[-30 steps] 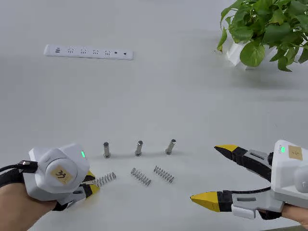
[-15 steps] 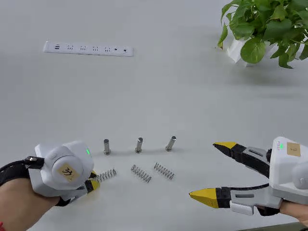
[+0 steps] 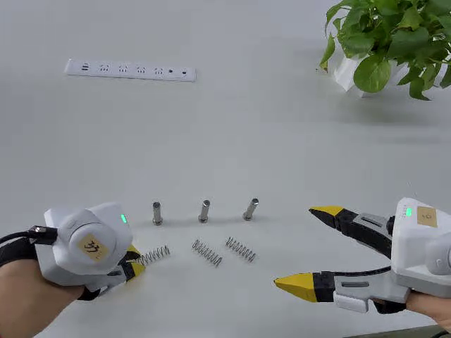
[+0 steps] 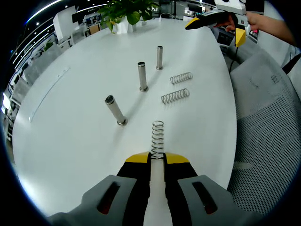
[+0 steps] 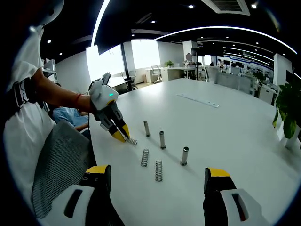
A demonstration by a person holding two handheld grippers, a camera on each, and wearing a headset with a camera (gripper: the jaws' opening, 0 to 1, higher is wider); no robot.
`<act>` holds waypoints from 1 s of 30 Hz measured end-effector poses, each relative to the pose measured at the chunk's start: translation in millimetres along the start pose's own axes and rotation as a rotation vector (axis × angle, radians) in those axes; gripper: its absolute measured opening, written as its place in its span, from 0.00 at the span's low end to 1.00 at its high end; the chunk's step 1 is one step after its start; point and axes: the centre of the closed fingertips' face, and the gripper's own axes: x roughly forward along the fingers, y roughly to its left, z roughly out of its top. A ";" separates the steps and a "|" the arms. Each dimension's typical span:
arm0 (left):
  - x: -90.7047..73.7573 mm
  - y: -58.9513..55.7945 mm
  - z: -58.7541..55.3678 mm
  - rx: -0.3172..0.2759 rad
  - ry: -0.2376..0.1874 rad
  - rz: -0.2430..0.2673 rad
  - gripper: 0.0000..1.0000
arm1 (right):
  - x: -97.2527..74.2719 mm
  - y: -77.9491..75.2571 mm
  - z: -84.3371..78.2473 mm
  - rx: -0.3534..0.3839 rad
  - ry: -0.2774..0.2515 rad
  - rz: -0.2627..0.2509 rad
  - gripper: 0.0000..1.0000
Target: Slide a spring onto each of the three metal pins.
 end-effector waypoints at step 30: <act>-69.2 -20.3 65.7 -0.142 -0.340 -0.016 0.07 | 11.8 19.0 55.0 -0.009 -0.099 0.085 0.75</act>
